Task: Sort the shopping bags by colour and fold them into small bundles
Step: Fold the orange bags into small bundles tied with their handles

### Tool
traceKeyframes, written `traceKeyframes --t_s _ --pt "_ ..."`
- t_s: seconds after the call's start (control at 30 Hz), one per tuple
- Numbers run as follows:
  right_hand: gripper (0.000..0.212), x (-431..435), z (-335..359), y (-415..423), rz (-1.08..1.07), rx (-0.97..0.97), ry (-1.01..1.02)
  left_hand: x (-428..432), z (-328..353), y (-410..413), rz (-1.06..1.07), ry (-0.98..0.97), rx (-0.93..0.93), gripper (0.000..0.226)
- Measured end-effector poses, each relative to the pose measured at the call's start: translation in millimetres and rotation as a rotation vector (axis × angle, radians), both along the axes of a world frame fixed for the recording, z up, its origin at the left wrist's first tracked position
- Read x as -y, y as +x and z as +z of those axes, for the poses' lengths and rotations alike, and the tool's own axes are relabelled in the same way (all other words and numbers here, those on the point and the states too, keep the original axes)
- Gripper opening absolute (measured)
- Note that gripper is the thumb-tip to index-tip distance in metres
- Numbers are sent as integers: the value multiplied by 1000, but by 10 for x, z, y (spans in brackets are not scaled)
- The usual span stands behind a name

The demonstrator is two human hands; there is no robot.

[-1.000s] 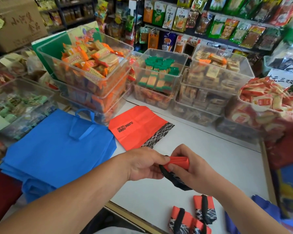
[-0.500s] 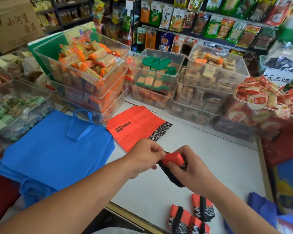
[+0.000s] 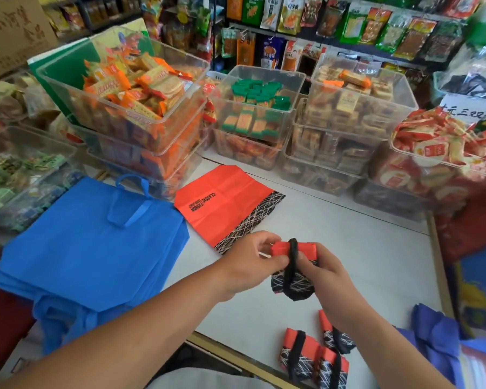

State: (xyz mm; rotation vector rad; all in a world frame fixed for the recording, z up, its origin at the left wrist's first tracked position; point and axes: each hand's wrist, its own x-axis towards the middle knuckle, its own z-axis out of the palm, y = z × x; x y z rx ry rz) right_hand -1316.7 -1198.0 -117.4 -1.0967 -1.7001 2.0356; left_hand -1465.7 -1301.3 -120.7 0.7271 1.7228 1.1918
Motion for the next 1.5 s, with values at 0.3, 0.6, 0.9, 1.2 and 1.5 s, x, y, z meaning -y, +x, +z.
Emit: traceKeyframes --t_s 0.3,0.6,0.9,1.2,1.5 --pt "13 -201 -575 313 -74 95 64 -152 -534 200 85 -47 54 19" --pt "23 -542 -1408 600 -191 552 235 -215 -1127 346 -49 -420 -32 45" --pt "50 -574 -1812 619 173 1027 694 120 -1399 93 83 -519 51 27" --pt "50 -235 -1969 576 252 1146 558 450 -1506 -184 135 -519 40 24" --pt "53 -86 -1517 -189 145 758 570 339 -1712 -1197 -122 -447 -526 36"
